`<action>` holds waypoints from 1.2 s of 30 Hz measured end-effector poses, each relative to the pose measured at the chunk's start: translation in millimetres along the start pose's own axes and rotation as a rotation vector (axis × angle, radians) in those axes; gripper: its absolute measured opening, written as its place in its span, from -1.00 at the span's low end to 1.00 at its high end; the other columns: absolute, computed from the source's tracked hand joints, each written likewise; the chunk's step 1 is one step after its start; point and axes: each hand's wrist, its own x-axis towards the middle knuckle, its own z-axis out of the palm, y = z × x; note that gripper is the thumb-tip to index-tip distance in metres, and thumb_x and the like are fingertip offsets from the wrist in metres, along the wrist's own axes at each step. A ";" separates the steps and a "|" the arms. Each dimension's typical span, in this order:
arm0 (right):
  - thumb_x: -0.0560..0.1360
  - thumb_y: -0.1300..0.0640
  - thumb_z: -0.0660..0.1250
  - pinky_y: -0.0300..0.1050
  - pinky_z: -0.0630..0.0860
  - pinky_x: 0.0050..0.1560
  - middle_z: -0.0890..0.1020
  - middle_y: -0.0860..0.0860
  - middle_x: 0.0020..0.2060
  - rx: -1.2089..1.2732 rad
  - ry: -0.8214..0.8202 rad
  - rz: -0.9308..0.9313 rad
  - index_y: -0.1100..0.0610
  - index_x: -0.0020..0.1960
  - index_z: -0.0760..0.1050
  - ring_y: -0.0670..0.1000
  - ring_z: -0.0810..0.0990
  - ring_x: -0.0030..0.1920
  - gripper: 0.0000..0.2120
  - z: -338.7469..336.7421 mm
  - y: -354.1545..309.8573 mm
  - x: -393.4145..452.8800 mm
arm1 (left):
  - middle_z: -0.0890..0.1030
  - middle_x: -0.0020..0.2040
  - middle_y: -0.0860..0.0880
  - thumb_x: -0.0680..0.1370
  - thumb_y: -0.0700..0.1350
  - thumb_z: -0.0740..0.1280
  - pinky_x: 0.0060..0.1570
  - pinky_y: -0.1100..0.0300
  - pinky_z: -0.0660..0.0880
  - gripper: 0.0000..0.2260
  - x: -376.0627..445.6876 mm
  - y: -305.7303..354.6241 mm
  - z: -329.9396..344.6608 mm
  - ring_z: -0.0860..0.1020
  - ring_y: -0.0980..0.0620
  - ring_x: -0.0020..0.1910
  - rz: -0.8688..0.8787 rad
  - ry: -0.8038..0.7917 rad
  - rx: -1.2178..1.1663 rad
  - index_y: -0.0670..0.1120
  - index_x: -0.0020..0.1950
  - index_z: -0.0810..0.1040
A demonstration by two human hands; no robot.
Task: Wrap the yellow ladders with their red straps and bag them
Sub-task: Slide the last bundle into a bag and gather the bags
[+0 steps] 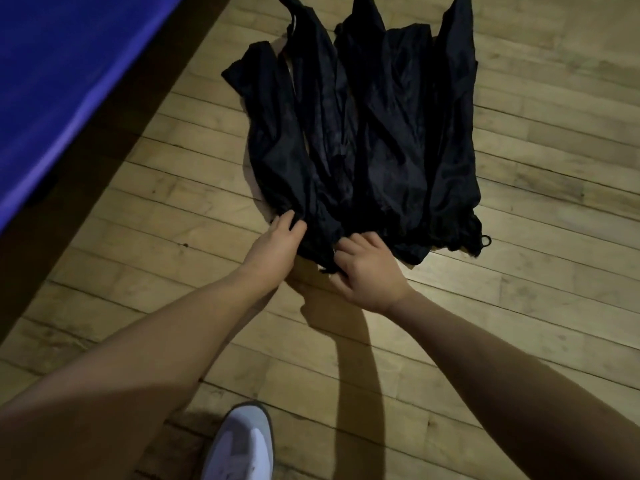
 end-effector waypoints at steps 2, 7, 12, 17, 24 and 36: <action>0.38 0.01 0.15 -0.04 0.23 -0.12 0.45 0.03 -0.33 0.015 0.040 0.043 0.12 -0.36 0.40 0.11 0.47 -0.26 -0.78 -4.6 6.3 13.5 | 0.19 0.47 -0.27 0.52 -0.40 0.19 0.21 -0.02 0.41 -0.64 15.6 0.7 -9.7 0.27 -0.21 0.40 0.026 0.024 0.024 -0.25 0.32 0.33; 0.45 -0.08 0.10 -0.06 0.23 -0.01 0.53 0.04 -0.16 0.115 0.161 0.212 0.16 -0.12 0.48 0.10 0.47 -0.10 -0.67 -18.6 32.3 47.5 | 0.35 0.29 -0.19 0.49 -0.37 0.27 0.09 -0.06 0.46 -0.64 53.6 -5.8 -15.6 0.43 -0.20 0.22 0.076 0.046 -0.036 -0.23 0.27 0.40; 0.56 0.00 0.20 0.00 0.25 0.19 0.51 0.11 0.13 0.007 0.096 0.377 0.19 0.20 0.44 0.17 0.45 0.16 -0.68 -21.5 65.7 86.2 | -0.10 0.55 0.06 0.45 -0.33 0.33 0.33 -0.03 0.28 -0.14 81.2 -17.9 -33.9 0.17 -0.17 0.34 0.081 -0.103 -0.010 0.09 0.56 -0.12; 0.57 -0.08 0.18 0.00 0.16 0.30 0.44 0.09 0.27 -0.002 0.071 0.438 0.16 0.32 0.35 0.14 0.36 0.30 -0.58 -27.5 84.1 127.1 | -0.28 0.56 -0.03 0.52 -0.22 0.36 0.47 -0.04 0.10 -0.01 113.2 -35.6 -65.9 -0.05 -0.18 0.53 0.110 -0.367 0.417 0.10 0.49 -0.44; 0.46 -0.37 0.20 0.12 0.05 0.43 0.32 0.15 0.41 -0.045 -0.107 0.556 0.23 0.46 0.15 0.17 0.24 0.42 -0.17 -18.3 94.8 170.5 | -0.33 0.54 -0.13 0.57 -0.12 0.30 0.48 -0.11 -0.03 -0.05 160.7 -50.9 -76.3 -0.18 -0.18 0.54 0.133 -0.219 0.697 0.06 0.44 -0.53; 0.41 -0.14 0.40 0.08 -0.15 0.48 0.38 0.10 0.36 0.016 -0.172 0.549 0.27 0.50 0.00 0.12 0.22 0.43 -0.08 13.4 91.9 185.6 | -0.39 0.53 -0.09 0.48 -0.07 0.37 0.47 -0.06 -0.24 0.02 235.0 -62.0 -81.6 -0.29 -0.14 0.53 0.390 -0.057 0.837 -0.04 0.46 -0.51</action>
